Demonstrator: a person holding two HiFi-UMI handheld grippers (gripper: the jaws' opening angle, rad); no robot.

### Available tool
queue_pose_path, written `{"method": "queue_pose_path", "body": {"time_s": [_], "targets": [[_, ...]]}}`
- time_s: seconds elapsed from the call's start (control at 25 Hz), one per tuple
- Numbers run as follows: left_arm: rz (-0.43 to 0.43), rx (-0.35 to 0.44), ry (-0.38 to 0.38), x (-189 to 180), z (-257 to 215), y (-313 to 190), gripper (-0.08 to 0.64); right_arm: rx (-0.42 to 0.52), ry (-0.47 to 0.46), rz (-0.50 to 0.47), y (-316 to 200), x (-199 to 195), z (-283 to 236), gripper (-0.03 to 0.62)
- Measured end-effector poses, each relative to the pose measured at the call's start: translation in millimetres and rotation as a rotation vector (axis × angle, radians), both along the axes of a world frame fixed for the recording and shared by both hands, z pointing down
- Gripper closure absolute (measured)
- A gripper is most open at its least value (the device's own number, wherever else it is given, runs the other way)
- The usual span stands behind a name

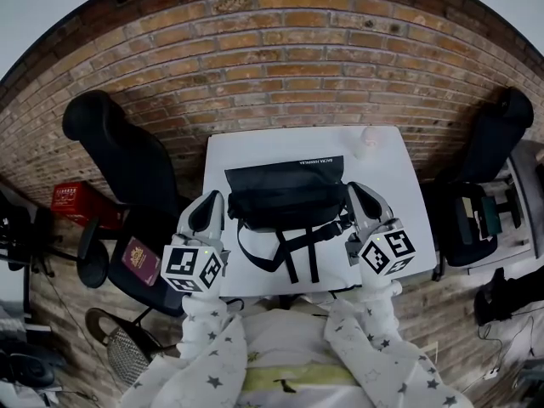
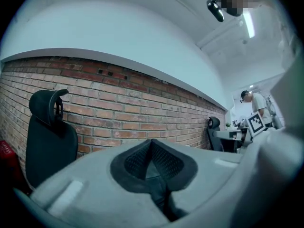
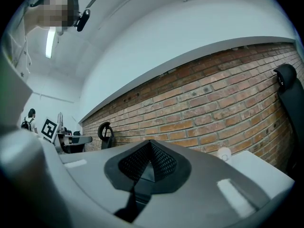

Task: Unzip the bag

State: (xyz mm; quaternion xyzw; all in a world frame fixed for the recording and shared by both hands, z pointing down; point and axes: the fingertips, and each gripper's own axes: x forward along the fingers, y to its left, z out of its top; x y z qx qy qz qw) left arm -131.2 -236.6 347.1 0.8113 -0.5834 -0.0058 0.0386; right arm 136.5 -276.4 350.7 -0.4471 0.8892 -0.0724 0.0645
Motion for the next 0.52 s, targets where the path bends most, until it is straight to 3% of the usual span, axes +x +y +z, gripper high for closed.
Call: {"method": "queue_pose_path", "body": {"time_s": [0.52], "targets": [[-0.005,-0.009,-0.008,-1.3,4.2,-2.4,0.561,-0.010,-0.001,0.043,-2.0,10.7,4.9,0.586]]}}
